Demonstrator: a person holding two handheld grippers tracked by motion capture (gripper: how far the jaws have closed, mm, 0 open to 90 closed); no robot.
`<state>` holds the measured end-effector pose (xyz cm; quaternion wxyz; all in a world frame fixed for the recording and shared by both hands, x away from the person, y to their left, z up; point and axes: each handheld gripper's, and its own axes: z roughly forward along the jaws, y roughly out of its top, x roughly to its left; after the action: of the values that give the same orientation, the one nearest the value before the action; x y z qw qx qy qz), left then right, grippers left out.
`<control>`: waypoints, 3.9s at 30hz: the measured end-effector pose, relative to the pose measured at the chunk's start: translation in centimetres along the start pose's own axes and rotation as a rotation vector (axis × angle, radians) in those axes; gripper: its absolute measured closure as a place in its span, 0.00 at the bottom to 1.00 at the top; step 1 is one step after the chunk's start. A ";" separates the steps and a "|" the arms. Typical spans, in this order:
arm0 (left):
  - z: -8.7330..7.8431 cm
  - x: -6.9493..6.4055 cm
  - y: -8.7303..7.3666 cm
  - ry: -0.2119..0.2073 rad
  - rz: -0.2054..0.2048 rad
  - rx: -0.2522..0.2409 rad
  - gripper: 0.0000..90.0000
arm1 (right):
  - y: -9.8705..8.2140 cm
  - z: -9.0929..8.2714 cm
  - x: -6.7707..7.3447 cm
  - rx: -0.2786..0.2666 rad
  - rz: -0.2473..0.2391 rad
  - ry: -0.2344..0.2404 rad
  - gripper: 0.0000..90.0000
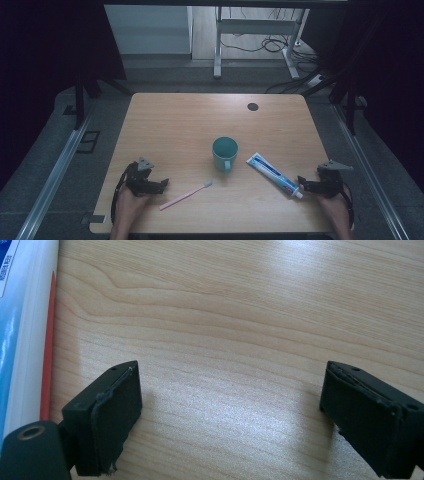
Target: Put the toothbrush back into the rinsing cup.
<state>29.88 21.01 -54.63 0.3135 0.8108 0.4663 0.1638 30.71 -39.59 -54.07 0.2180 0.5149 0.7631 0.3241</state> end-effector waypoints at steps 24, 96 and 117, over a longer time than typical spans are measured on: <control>-0.1 -0.1 0.0 0.004 -0.004 -0.004 0.01 | 0.0 0.0 0.0 0.000 0.002 -0.002 0.11; -4.6 -2.5 3.3 -0.145 0.236 0.249 0.16 | 0.0 0.0 0.1 -0.002 0.009 -0.009 0.11; -3.8 -5.7 5.8 -0.171 0.378 0.425 0.21 | 0.0 0.0 0.1 0.000 0.009 -0.010 0.11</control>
<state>28.68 15.32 -47.81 0.1388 0.9417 0.3026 0.0489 30.65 -39.49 -54.07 0.2203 0.5199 0.7596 0.3228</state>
